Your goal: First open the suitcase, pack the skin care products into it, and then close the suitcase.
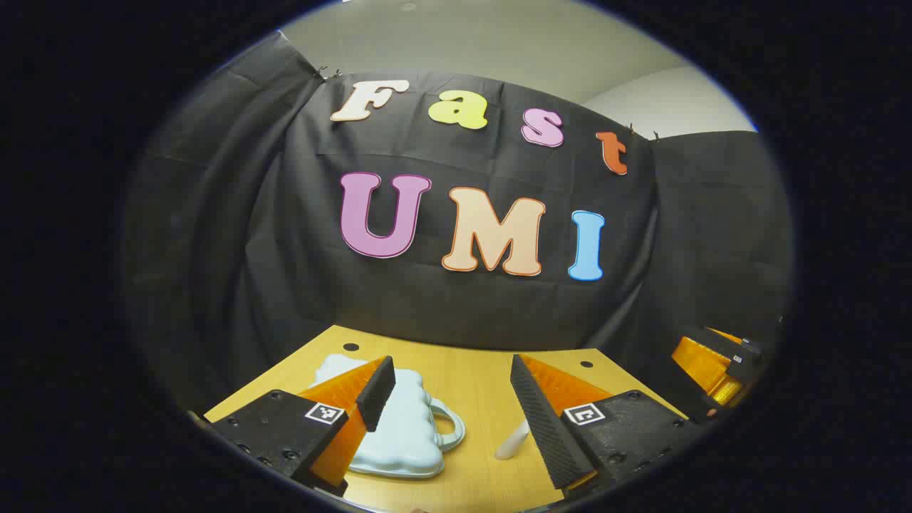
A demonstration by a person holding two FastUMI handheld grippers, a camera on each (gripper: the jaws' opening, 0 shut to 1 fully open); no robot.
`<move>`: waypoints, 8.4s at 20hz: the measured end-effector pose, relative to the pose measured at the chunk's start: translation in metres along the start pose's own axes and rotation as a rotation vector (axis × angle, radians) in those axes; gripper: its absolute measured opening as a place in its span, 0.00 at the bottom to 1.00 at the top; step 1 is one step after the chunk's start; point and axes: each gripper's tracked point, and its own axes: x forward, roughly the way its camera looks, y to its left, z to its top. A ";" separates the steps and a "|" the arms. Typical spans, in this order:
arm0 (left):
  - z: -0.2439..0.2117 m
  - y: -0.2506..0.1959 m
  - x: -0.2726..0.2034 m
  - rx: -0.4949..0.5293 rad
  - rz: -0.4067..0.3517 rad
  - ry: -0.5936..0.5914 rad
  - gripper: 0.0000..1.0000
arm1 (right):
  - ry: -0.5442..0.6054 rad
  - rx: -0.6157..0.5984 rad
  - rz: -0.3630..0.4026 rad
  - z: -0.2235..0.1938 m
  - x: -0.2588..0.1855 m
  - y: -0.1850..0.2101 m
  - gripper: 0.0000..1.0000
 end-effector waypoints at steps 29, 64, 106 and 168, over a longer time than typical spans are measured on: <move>-0.088 -0.027 0.108 -0.090 -0.112 0.410 0.88 | 0.080 -0.002 -0.041 -0.025 0.028 -0.031 0.99; -0.283 0.013 0.171 -0.005 0.104 1.276 0.12 | 0.223 0.147 -0.135 -0.087 0.035 -0.094 0.98; -0.268 -0.006 0.163 -0.134 0.018 1.353 0.00 | 0.259 0.101 -0.119 -0.093 0.015 -0.107 0.98; -0.230 0.500 -0.037 -0.348 0.538 0.896 0.07 | 0.326 -0.080 0.116 -0.097 0.027 0.054 0.98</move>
